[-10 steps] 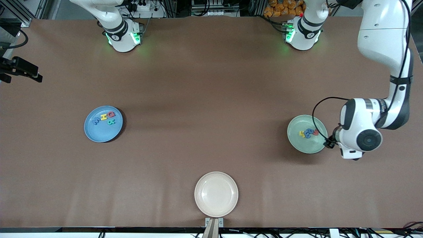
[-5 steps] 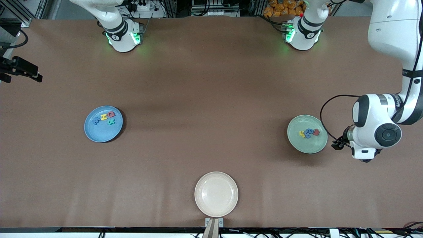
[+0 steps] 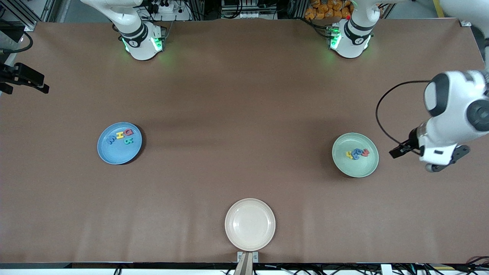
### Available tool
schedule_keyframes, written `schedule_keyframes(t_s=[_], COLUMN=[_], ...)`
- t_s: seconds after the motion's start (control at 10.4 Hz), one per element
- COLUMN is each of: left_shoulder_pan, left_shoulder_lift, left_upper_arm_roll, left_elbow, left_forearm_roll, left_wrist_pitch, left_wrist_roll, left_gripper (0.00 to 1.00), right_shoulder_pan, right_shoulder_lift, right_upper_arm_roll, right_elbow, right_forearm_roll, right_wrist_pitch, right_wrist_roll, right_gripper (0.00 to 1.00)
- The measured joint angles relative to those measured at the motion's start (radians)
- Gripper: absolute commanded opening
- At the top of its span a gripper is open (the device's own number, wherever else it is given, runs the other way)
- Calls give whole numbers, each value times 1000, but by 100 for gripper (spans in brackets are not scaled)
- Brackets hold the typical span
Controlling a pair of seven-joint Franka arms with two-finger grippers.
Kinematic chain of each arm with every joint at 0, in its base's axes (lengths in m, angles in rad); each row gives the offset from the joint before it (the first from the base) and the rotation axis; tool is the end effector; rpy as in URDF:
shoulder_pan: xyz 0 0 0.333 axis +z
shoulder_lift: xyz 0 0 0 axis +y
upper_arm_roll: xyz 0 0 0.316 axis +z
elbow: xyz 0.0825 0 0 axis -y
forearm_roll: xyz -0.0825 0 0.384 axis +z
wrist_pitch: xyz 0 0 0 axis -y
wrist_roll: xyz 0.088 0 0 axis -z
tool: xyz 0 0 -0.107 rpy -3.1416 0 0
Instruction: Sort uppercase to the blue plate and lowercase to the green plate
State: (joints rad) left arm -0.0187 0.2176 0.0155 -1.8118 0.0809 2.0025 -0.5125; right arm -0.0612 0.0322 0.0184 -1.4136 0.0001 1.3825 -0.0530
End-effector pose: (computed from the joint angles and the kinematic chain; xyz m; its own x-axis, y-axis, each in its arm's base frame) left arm 0.6148 0.0024 0.4186 0.8899 0.4561 0.0126 0.4555 -0.8866 -0.0799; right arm 0.5439 -0.0235 0.6636 0.9980 0.0103 -0.0631 0.0101 -0.9999 -0.0040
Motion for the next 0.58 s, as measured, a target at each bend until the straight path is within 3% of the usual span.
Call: schedule_keyframes(t_s=[0.39, 0.58], left_shoulder_pan=[-1, -11], left_shoulder_lift=[-189, -236], left_upper_arm_roll=[-1, -14], left_elbow=[20, 87], left_forearm_roll=[-27, -27], left_wrist_pitch=[-13, -127], left_wrist_roll=[195, 276], left_gripper=[100, 100], right_shoulder_pan=[0, 0], right_shoulder_lift=[-2, -3], right_upper_arm_roll=[0, 0], right_elbow=[-5, -8], right_forearm_roll=[0, 0], right_wrist_pitch=[2, 3], right_wrist_roll=[0, 0], right_gripper=[100, 100])
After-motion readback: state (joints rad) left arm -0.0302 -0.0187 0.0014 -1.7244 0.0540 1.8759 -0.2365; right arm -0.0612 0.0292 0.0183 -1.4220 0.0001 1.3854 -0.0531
